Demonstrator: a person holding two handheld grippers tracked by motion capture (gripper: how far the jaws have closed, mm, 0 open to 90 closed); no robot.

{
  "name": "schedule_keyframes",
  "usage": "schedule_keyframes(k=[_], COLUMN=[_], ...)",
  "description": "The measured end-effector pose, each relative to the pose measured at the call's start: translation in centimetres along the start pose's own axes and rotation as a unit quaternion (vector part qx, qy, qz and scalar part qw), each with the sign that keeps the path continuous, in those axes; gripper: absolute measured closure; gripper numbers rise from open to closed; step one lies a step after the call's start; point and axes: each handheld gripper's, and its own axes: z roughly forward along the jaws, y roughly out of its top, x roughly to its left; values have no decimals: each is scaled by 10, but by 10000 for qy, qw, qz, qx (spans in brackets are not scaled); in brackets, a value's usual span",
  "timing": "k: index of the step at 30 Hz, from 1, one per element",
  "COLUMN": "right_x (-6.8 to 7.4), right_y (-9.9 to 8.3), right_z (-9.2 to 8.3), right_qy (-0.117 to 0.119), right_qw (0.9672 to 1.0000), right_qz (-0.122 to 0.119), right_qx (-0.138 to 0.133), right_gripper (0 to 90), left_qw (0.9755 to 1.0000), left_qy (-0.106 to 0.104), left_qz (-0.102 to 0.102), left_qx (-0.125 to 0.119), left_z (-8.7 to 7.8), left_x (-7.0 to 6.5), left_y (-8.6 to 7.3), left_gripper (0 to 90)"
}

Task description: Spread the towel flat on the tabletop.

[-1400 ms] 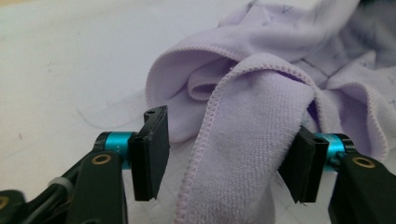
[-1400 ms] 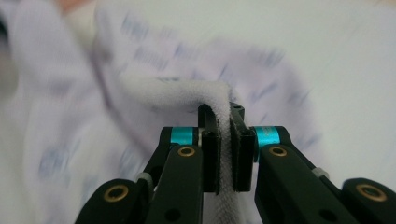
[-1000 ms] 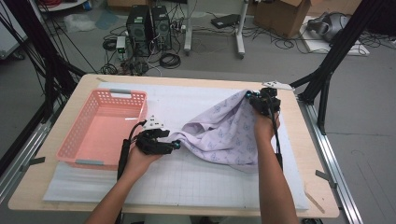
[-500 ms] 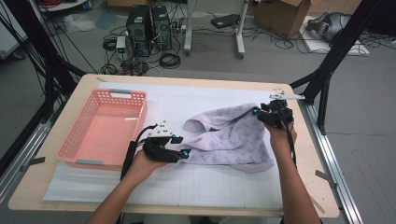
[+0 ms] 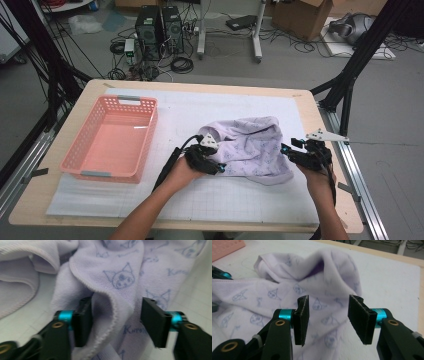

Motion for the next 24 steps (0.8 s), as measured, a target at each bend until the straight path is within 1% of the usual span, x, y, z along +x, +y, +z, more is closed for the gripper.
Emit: schedule_keyframes(k=[1, 2, 3, 4, 5, 6, 7, 8, 9, 10, 11, 12, 13, 14, 15, 16, 17, 18, 19, 20, 21, 22, 23, 24], right_x=[0, 0, 0, 2, 4, 7, 7, 15, 19, 27, 34, 41, 41, 54, 60, 64, 66, 66, 66, 65, 63, 63, 61, 61], right_y=[0, -4, -14, -17, -24, -29, -29, -38, -42, -46, -49, -51, -51, -51, -51, -51, -51, -52, -52, -52, -50, -50, -43, -43], right_z=[0, -2, -5, -5, -5, -4, -4, -1, 0, 2, 3, 5, 5, 9, 12, 15, 20, 25, 29, 33, 34, 34, 33, 33], right_qy=[0, -14, 9, 36, 144, 219, 219, 460, 585, 753, 892, 1022, 1022, 1188, 1223, 1229, 1204, 1186, 1170, 1095, 1124, 1124, 1028, 1028], right_qw=[10000, 10000, 9999, 9999, 9996, 9992, 9992, 9982, 9974, 9961, 9946, 9931, 9931, 9898, 9882, 9867, 9852, 9840, 9833, 9829, 9826, 9826, 9828, 9828], right_qz=[0, 35, 68, 86, 117, 167, 167, 207, 174, 57, -22, -136, -136, -398, -522, -636, -729, -783, -791, -833, -871, -871, -1025, -1025], right_qx=[0, 15, 97, 136, 231, 286, 286, 332, 377, 456, 530, 562, 562, 673, 757, 859, 979, 1075, 1151, 1221, 1195, 1195, 1142, 1142], right_gripper=[506, 504, 496, 485, 465, 437, 437, 394, 385, 376, 373, 374, 374, 389, 413, 449, 487, 521, 568, 644, 733, 733, 779, 779], left_qw=[10000, 10000, 9999, 9999, 9999, 9999, 9998, 9994, 9977, 9963, 9963, 9949, 9932, 9882, 9861, 9843, 9830, 9830, 9822, 9822, 9821, 9824, 9814, 9793], left_qy=[26, 36, 70, 70, -8, -1, -31, -69, -43, -26, -26, 27, 96, 159, 197, 272, 342, 342, 448, 448, 539, 596, 633, 686], left_qz=[23, 67, 75, 75, 99, 82, 13, -75, -232, -332, -332, -426, -516, -828, -947, -1020, -1074, -1074, -1070, -1070, -1036, -1017, -1032, -1082], left_qx=[19, 19, -32, -32, -100, -139, -221, -341, -635, -795, -795, -918, -1035, -1275, -1351, -1414, -1447, -1447, -1476, -1476, -1479, -1451, -1492, -1567], left_z=[3, 4, 4, 4, 3, 1, -1, -4, -11, -15, -15, -19, -23, -30, -33, -35, -37, -37, -41, -41, -42, -45, -47, -50], left_x=[-1, -1, -1, -1, 0, 1, 3, 5, 11, 13, 13, 16, 20, 28, 31, 34, 36, 36, 39, 39, 40, 42, 44, 47], left_y=[1, 2, 2, 2, 2, 2, 3, 3, 4, 4, 4, 4, 3, 2, 1, 0, 0, 0, -2, -2, -2, -2, -2, -2], left_gripper=[463, 503, 649, 726, 783, 803, 803, 817, 818, 818, 818, 819, 819, 820, 821, 823, 824, 824, 824, 824, 824, 825, 824, 824])
